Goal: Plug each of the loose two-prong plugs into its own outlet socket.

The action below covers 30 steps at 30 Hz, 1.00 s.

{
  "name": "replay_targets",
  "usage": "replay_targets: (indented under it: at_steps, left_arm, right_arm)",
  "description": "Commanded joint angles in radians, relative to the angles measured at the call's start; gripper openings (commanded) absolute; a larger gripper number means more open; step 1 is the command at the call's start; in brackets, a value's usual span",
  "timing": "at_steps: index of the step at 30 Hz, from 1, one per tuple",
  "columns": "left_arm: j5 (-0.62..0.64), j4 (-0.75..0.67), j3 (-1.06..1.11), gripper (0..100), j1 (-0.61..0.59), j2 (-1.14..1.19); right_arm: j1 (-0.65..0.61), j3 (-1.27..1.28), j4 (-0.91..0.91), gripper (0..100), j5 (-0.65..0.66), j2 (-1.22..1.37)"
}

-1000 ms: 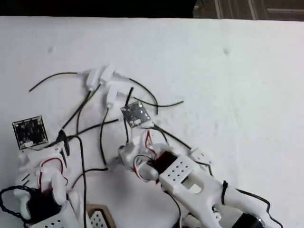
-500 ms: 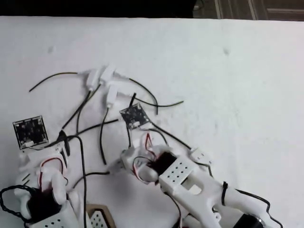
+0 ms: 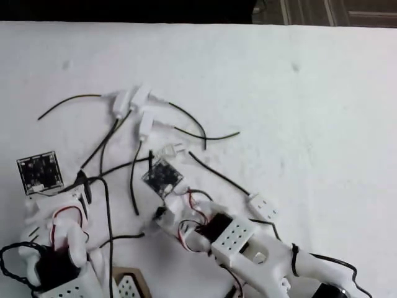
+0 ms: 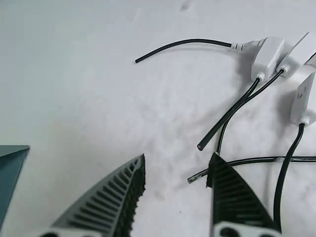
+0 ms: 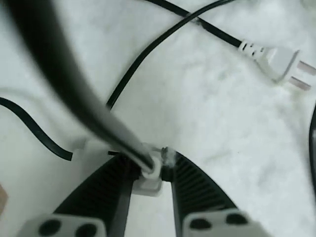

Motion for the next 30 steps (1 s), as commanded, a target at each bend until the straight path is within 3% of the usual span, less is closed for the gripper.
replay_targets:
  at_steps: [1,10,20,24,30]
  left_arm:
    - [-0.006,-0.023,-0.003,21,-0.007,-0.004]
    - [-0.006,-0.023,-0.003,21,-0.007,-0.004]
    - [-0.006,-0.023,0.000,21,-0.007,-0.004]
    - [-0.006,-0.066,0.034,21,-0.007,-0.004]
    - [-0.006,-0.091,0.049,21,-0.007,-0.004]
  right_arm:
    - [0.044,0.015,-0.004,1.7,0.110,-0.001]
    - [0.189,0.018,-0.166,1.7,0.290,0.002]
    - [0.180,0.006,-0.163,2.2,0.285,-0.008]
    - [0.180,-0.020,-0.157,2.3,0.201,-0.008]
    - [0.180,-0.026,-0.142,17.0,0.175,-0.008]
